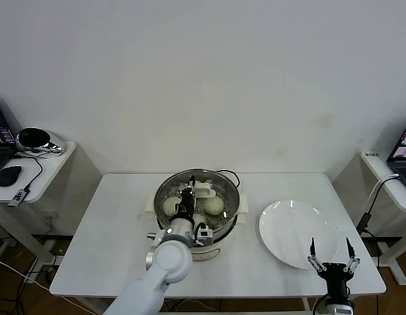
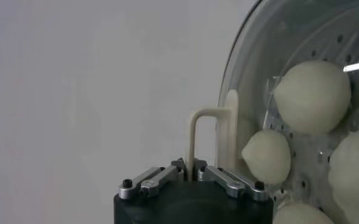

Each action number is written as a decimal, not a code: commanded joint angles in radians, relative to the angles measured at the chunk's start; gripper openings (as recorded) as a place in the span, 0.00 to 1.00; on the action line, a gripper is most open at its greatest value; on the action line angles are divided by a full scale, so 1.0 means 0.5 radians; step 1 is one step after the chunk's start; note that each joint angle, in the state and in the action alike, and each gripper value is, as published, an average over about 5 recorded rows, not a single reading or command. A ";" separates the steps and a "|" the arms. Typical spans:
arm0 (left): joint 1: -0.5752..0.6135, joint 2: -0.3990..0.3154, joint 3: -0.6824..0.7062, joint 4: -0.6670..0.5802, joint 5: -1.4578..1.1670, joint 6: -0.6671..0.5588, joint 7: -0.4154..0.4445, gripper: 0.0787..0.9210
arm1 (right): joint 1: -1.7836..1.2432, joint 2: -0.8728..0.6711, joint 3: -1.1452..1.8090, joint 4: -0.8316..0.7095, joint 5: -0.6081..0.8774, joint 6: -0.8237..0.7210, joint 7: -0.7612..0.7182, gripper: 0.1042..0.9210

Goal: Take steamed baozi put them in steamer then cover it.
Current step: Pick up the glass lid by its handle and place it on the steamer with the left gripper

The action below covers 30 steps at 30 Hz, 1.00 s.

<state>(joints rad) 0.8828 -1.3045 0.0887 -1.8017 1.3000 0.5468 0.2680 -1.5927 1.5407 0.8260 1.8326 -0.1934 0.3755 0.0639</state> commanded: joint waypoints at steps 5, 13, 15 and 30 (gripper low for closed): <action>0.004 -0.019 -0.021 0.053 0.035 -0.017 -0.015 0.09 | 0.001 -0.008 0.002 -0.006 0.003 0.005 -0.017 0.88; 0.023 -0.043 -0.043 0.061 0.042 -0.043 -0.050 0.09 | 0.002 -0.008 -0.004 -0.002 0.004 0.005 -0.023 0.88; 0.032 -0.040 -0.050 0.049 0.037 -0.051 -0.050 0.09 | 0.000 -0.008 -0.005 -0.001 0.006 0.005 -0.024 0.88; 0.481 0.151 -0.083 -0.561 -0.239 -0.056 -0.174 0.52 | 0.007 -0.007 -0.024 -0.010 0.010 0.006 -0.027 0.88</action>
<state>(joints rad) 0.9673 -1.2876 0.0549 -1.8647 1.2765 0.5230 0.2274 -1.5909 1.5367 0.8151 1.8291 -0.1889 0.3784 0.0503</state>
